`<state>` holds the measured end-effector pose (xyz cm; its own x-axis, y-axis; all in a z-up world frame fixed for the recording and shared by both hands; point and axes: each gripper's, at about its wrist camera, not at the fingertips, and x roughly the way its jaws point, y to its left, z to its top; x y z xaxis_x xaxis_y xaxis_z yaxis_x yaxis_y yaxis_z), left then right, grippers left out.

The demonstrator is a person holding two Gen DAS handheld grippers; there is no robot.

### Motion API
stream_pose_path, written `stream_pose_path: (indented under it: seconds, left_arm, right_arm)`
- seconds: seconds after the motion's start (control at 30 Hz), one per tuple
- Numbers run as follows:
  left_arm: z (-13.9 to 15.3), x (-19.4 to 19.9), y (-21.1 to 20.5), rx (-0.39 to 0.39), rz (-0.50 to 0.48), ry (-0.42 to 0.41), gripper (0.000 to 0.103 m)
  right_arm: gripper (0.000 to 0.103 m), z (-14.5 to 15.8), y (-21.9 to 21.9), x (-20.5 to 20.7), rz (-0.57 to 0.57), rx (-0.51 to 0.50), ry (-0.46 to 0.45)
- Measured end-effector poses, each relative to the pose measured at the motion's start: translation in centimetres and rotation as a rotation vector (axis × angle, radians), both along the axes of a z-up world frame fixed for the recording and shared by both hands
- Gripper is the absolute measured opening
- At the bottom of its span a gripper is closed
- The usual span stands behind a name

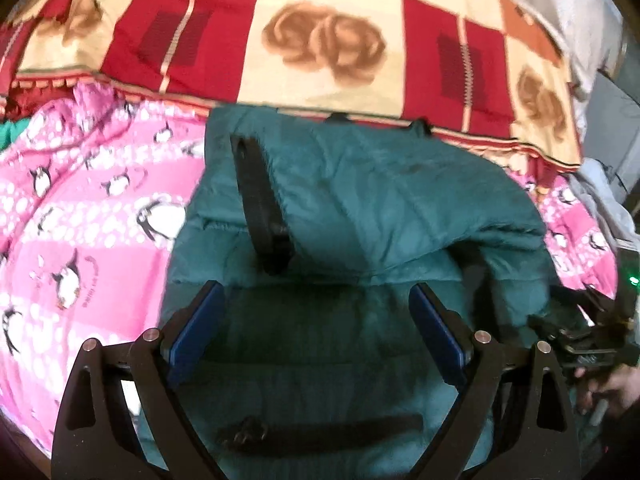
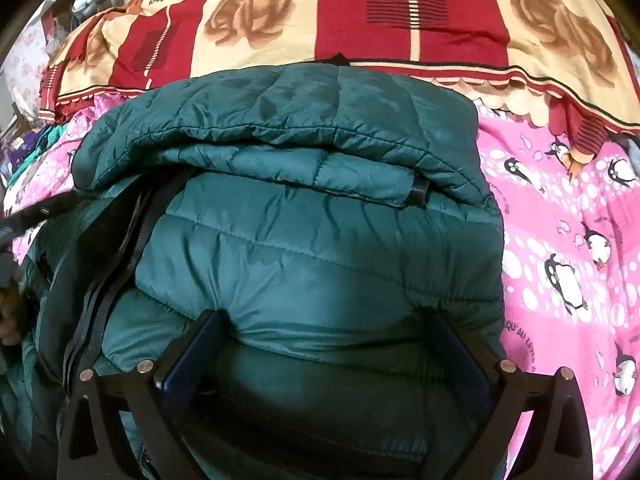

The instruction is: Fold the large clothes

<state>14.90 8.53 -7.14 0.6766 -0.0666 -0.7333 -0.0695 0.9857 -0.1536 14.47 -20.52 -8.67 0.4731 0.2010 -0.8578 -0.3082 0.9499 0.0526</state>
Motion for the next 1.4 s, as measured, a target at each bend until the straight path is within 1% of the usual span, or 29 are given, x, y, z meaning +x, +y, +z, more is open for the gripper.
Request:
stream_pose_path:
  seconds: [0.07,0.13,0.23,0.27,0.4,0.5,0.57,0.87,1.17,1.4]
  left_arm:
    - [0.2,-0.7,-0.2,0.045,-0.027,-0.004,0.093]
    - [-0.6,-1.1,-0.4,0.074,-0.044,0.018,0.093]
    - [-2.5,-0.7,-0.1,0.045,-0.041,0.112,0.093]
    - [-2.7,-0.7,0.0,0.033,-0.035,0.119,0.093]
    - [-2.8,-1.0,0.4,-0.001,-0.014,0.114,0.093]
    - [-3.0,-0.9,0.6,-0.003,-0.003,0.119,0.093]
    - [-2.9,-0.9,0.5,-0.006,0.001,0.118,0.093]
    - [-2.8,-1.2,1.4,-0.057,0.032,0.113,0.093]
    - [-3.5,-0.6,0.9,-0.007,0.026,0.155,0.093]
    - [-3.4,-0.7,1.0,-0.022,0.026,0.148,0.093]
  right_arm:
    - [0.102,0.0,0.0,-0.1,-0.002,0.000,-0.009]
    - [0.102,0.0,0.0,-0.2,-0.006,-0.002,-0.014]
    - [0.102,0.0,0.3,-0.2,-0.007,-0.018,-0.026]
    - [0.102,0.0,0.3,-0.3,-0.008,-0.020,-0.031]
    - [0.102,0.1,0.6,-0.6,-0.003,-0.036,-0.042]
    - [0.103,0.0,0.4,-0.2,0.005,-0.021,-0.015]
    - [0.103,-0.1,0.2,-0.3,0.002,-0.008,-0.021]
    - [0.103,-0.1,0.2,-0.5,-0.001,-0.012,-0.036]
    - [0.103,-0.1,-0.1,-0.9,-0.009,0.006,-0.051]
    - [0.103,-0.1,-0.1,-1.2,-0.018,0.009,-0.054]
